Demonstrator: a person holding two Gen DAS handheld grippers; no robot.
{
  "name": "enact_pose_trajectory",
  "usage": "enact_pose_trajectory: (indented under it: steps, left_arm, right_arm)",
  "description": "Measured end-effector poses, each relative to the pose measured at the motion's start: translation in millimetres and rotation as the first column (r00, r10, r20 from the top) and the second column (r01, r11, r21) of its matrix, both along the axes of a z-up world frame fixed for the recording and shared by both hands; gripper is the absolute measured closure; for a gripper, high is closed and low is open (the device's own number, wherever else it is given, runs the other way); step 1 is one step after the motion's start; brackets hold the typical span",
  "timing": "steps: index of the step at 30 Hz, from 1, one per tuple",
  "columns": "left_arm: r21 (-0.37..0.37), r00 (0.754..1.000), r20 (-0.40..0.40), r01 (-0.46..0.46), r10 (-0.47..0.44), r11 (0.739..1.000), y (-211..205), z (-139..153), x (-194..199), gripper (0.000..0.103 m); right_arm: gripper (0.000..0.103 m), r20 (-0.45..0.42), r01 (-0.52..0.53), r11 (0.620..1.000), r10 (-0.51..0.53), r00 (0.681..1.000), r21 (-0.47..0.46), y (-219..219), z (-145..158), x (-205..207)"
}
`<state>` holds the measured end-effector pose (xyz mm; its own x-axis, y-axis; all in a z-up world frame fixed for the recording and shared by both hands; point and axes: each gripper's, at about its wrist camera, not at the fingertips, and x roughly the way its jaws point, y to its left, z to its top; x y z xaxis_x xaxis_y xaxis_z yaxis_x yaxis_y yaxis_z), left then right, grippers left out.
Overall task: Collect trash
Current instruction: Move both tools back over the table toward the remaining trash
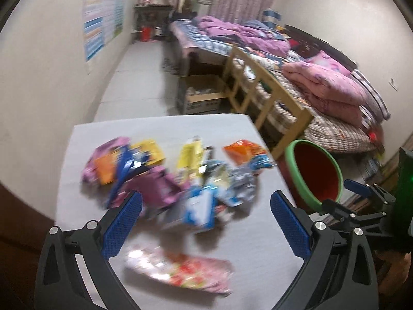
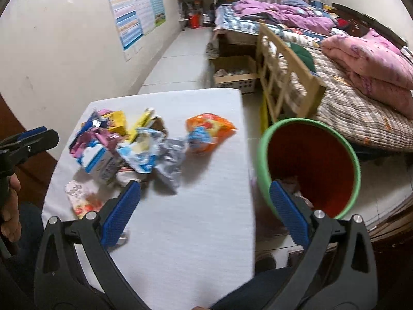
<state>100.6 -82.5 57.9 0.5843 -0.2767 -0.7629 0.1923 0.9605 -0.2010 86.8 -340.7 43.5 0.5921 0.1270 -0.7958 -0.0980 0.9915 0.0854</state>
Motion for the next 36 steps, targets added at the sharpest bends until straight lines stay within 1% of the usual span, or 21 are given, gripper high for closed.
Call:
enact_pose_trajectory:
  steps: [4, 8, 11, 19, 25, 29, 34, 36]
  left_arm:
    - [0.001, 0.999, -0.010, -0.033, 0.033, 0.999, 31.8, -1.9, -7.5, 0.008]
    - [0.007, 0.999, -0.015, -0.045, 0.045, 0.999, 50.2, -4.1, -10.5, 0.008]
    - [0.010, 0.998, -0.034, -0.050, 0.050, 0.999, 61.6, -9.0, -10.1, 0.008]
    - [0.012, 0.995, -0.073, -0.060, 0.061, 0.998, 80.7, -29.2, 3.2, 0.008]
    - [0.019, 0.992, -0.106, -0.059, 0.061, 0.998, 82.0, -45.6, 26.9, 0.008]
    - [0.021, 0.991, -0.113, -0.071, 0.073, 0.997, 81.8, -52.0, 47.8, 0.008]
    - [0.071, 0.988, -0.121, -0.088, 0.096, 0.994, 81.3, -57.5, 77.6, 0.010]
    - [0.075, 0.985, -0.139, -0.094, 0.104, 0.993, 83.4, -60.8, 88.3, 0.013]
  right_arm:
    - [0.005, -0.004, -0.021, 1.000, 0.021, 1.000, 0.008, 20.6, -1.3, 0.0]
    - [0.005, -0.016, -0.021, 0.999, 0.022, 1.000, 0.029, 32.7, -1.7, 3.2]
    - [0.005, -0.020, -0.014, 0.999, 0.015, 1.000, 0.042, 36.5, 0.1, 8.0]
    - [0.005, -0.025, 0.015, 1.000, -0.015, 1.000, 0.001, 32.4, 0.5, 23.2]
    - [0.005, -0.039, 0.021, 1.000, -0.021, 0.999, -0.008, 31.4, -8.3, 39.9]
    - [0.005, -0.045, 0.010, 1.000, -0.011, 0.999, -0.017, 32.4, -12.9, 50.6]
    - [0.005, -0.053, 0.015, 1.000, -0.016, 0.998, -0.014, 25.5, -19.1, 66.7]
    - [0.005, -0.063, 0.025, 1.000, -0.025, 0.998, -0.005, 20.7, -24.1, 75.6]
